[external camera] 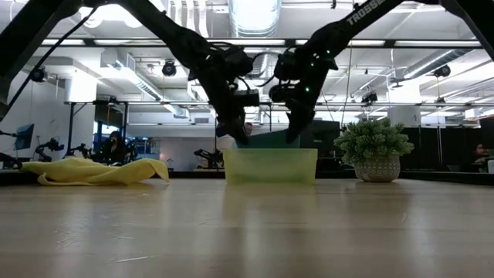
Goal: Fold microfiber towels
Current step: Put the light blue microfiber cloth into the yellow bin
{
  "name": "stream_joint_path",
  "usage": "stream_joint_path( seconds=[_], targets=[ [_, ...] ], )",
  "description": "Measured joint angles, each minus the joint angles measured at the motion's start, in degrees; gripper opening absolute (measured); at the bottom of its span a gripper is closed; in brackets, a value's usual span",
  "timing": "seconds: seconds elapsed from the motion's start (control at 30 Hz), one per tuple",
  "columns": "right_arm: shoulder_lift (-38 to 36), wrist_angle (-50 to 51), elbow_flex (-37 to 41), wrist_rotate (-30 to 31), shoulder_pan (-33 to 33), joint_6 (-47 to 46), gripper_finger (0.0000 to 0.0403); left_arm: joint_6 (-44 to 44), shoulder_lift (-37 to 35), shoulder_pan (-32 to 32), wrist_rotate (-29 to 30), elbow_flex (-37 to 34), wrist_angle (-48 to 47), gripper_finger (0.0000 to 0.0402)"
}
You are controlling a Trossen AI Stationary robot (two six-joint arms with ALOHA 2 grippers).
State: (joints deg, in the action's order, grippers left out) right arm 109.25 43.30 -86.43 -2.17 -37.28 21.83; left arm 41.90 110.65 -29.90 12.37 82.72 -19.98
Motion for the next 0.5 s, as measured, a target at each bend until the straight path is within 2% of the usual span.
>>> stream_joint_path(
  seconds=[0.23, 0.5],
  targets=[
    [-0.19, -5.69, 7.60, -0.44, 1.25, -0.44, 0.0008, -1.36, 0.00, 1.06, -4.40, -3.10, 0.56, 0.0000],
    [-0.20, -8.02, 9.72, -3.46, 1.45, -3.20, 0.0015, -4.45, 0.00, 1.91, -5.36, -3.61, 0.42, 0.0000]
  ],
)
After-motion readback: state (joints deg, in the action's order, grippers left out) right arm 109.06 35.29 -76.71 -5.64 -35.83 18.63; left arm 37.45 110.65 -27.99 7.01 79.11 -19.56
